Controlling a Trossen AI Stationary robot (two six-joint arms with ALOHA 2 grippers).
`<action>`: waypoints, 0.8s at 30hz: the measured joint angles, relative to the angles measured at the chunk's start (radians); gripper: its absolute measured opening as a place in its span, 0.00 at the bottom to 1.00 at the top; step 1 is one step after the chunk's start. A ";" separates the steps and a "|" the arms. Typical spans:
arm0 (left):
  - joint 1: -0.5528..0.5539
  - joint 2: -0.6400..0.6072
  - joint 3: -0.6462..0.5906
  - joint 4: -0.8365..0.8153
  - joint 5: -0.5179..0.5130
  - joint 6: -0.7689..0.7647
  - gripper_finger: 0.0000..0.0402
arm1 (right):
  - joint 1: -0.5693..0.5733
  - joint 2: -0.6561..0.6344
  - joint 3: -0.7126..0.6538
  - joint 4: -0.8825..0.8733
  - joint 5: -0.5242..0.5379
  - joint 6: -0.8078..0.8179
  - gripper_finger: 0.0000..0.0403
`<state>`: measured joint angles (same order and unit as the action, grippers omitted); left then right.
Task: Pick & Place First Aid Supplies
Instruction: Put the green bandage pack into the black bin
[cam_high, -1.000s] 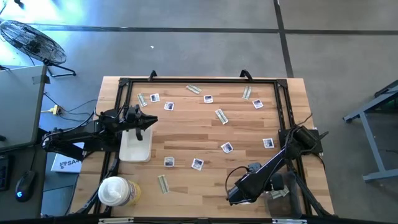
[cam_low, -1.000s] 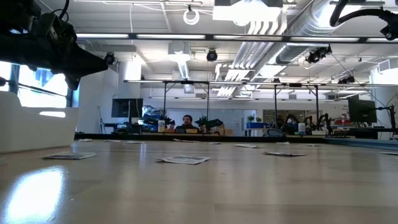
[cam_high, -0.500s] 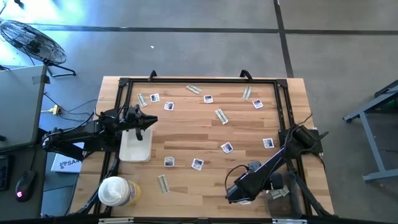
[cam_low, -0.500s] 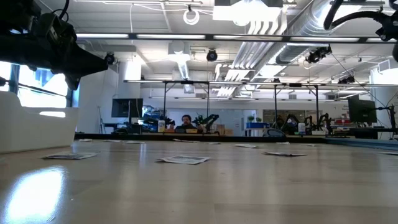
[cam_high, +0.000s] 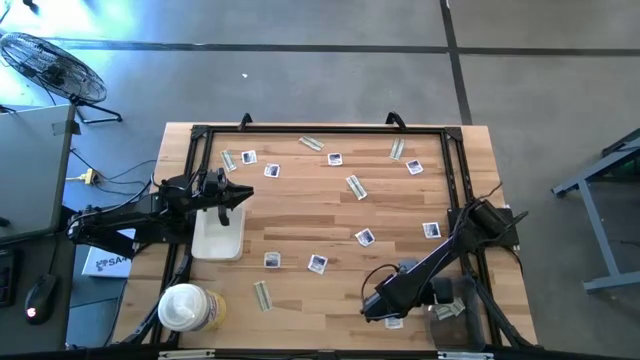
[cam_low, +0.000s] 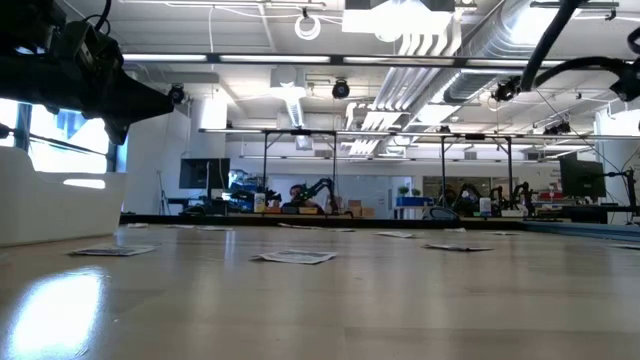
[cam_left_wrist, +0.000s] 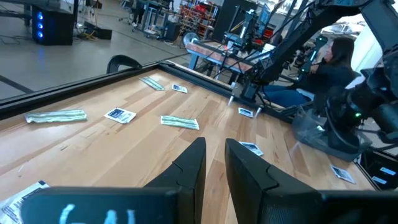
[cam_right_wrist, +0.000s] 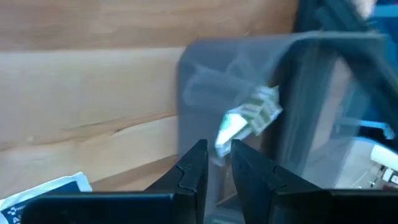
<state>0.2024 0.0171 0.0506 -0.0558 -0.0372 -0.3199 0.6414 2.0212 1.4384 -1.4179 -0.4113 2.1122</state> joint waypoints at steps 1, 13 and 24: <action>0.000 0.000 0.000 0.000 0.000 0.000 0.15 | 0.000 0.000 -0.003 0.002 0.000 0.001 0.16; 0.000 0.000 0.000 0.000 0.000 0.000 0.15 | 0.003 -0.016 0.009 -0.026 0.000 0.002 0.10; 0.000 0.000 0.000 0.000 0.000 0.000 0.15 | 0.008 -0.057 0.006 -0.048 0.001 0.023 0.01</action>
<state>0.2024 0.0170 0.0507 -0.0555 -0.0376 -0.3201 0.6490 1.9638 1.4441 -1.4662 -0.4105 2.1353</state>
